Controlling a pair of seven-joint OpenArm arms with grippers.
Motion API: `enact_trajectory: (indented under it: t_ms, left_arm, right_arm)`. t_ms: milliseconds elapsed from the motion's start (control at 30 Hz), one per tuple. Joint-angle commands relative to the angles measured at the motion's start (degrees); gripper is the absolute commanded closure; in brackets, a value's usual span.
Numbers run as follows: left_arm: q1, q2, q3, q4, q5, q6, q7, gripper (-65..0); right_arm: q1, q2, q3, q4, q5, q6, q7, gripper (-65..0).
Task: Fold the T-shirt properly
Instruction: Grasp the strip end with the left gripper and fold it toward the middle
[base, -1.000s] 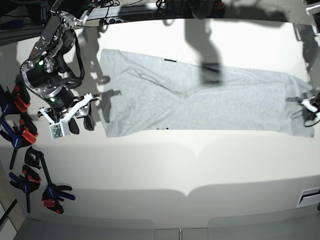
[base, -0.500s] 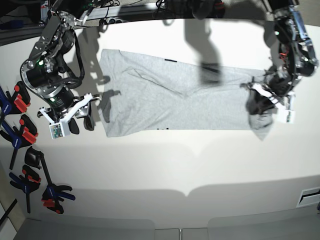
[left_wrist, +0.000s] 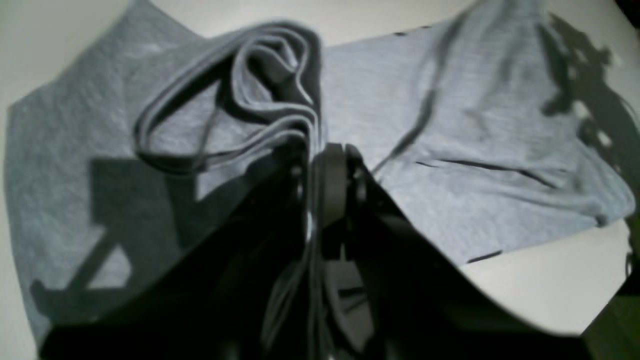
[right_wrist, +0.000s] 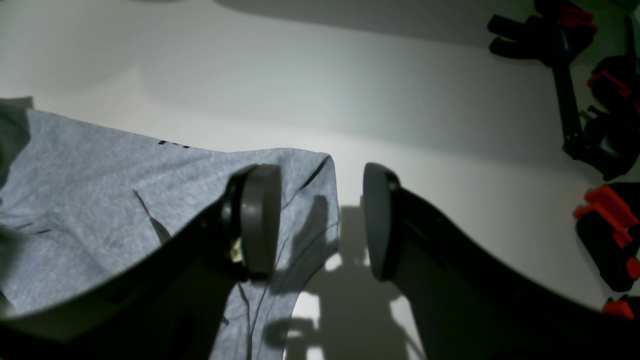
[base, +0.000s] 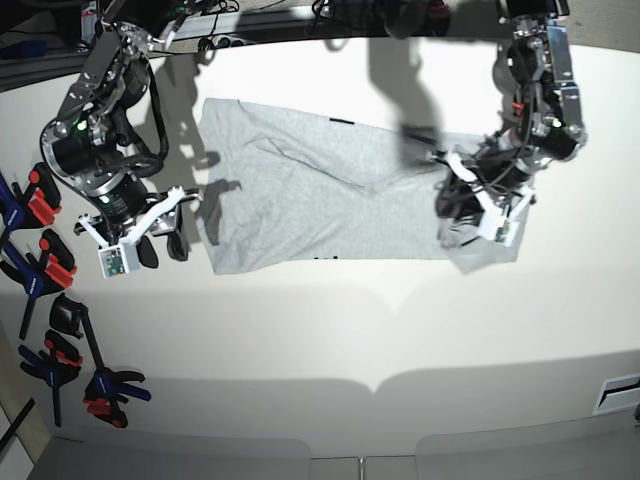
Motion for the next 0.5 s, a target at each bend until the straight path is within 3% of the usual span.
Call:
enact_trajectory:
  t_ms: [0,300,400,467]
  left_arm:
    - [-0.61,-0.33,0.09,1.11,-0.92,-0.31,-1.60,0.0]
    - [-0.61,-0.33,0.13,1.11,-1.55,-0.31,-2.47,-1.6]
    - [-0.61,-0.33,0.13,1.11,-4.70,-0.33,-2.43,-20.3]
    - [-0.61,-0.33,0.13,1.11,-6.08,-0.50,-2.45,-29.4]
  right_arm:
    - [0.94,0.52,0.09,1.11,0.61,0.42,1.57,-25.9]
    - [0.94,0.50,0.09,1.11,0.63,0.44,1.60,-25.9]
    - [0.94,0.50,0.09,1.11,0.63,0.44,1.57,-25.9]
    - [0.94,0.52,0.09,1.11,0.63,0.44,1.60,-25.9]
